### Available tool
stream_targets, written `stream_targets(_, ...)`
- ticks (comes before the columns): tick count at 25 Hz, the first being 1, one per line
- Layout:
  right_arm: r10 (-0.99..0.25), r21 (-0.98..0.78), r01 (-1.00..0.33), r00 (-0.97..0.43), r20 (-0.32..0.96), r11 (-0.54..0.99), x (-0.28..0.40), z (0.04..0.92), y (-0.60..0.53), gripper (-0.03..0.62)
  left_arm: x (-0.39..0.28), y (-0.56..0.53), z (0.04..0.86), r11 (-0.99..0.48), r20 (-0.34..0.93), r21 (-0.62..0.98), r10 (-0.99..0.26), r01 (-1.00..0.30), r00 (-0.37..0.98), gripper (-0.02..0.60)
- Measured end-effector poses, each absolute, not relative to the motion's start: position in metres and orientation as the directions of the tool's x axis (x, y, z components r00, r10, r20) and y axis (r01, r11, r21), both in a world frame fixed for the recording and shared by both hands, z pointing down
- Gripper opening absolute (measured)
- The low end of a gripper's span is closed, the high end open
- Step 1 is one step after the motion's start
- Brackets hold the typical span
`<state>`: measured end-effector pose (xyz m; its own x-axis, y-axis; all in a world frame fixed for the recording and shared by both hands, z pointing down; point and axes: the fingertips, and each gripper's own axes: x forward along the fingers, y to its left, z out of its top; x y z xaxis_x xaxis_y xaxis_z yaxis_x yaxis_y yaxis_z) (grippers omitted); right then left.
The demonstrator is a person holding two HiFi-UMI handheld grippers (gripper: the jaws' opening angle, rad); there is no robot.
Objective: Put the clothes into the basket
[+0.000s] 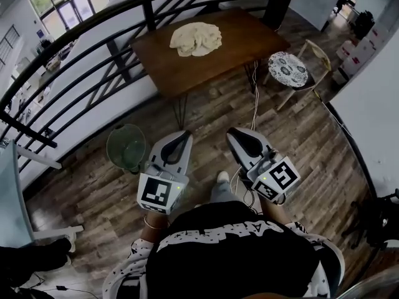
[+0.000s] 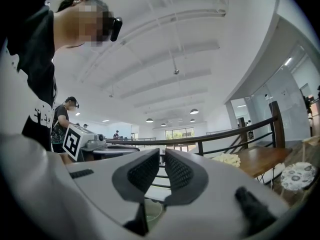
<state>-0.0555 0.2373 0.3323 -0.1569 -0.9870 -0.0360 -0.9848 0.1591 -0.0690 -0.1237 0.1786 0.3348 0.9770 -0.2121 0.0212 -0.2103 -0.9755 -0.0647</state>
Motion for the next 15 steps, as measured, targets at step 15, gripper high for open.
stream_targets(15,-0.969,-0.078,-0.967,-0.242,-0.042,0.244,0.000,0.328,0.193,0.032,-0.072,0.141,0.324,-0.954,0.024,-0.089,-0.291,-0.288,0.957,0.015)
